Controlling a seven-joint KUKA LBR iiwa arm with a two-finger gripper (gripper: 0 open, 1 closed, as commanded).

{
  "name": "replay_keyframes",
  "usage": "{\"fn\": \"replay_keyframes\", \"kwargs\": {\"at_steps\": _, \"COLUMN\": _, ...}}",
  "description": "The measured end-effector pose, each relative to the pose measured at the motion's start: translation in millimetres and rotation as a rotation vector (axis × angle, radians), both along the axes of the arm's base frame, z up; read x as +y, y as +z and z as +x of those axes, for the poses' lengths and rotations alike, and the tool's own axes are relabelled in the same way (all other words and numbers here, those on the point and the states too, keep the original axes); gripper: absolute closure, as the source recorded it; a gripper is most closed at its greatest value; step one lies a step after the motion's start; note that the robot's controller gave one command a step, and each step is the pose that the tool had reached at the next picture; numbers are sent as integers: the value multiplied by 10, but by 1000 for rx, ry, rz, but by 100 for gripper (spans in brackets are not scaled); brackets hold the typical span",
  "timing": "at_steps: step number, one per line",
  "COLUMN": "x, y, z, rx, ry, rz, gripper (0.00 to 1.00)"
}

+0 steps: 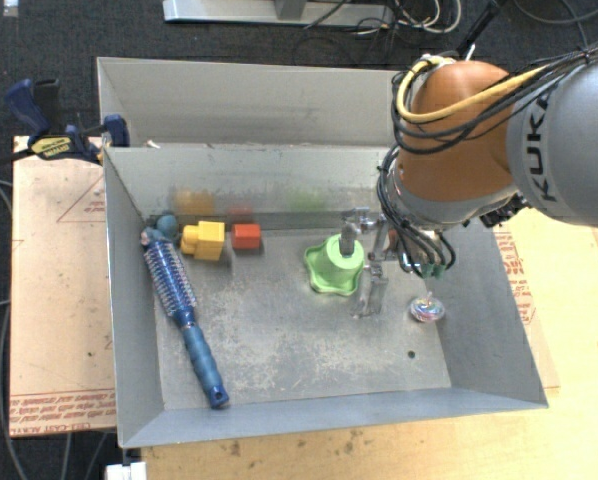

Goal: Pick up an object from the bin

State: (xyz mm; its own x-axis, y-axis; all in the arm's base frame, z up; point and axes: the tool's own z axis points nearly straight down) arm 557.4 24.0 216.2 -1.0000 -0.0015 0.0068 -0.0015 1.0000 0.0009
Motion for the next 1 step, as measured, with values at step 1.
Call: {"fn": "replay_keyframes", "kwargs": {"at_steps": 1, "x": -262, "y": -543, "z": 582, "rx": -8, "ry": -97, "rz": -1, "gripper": 0}}
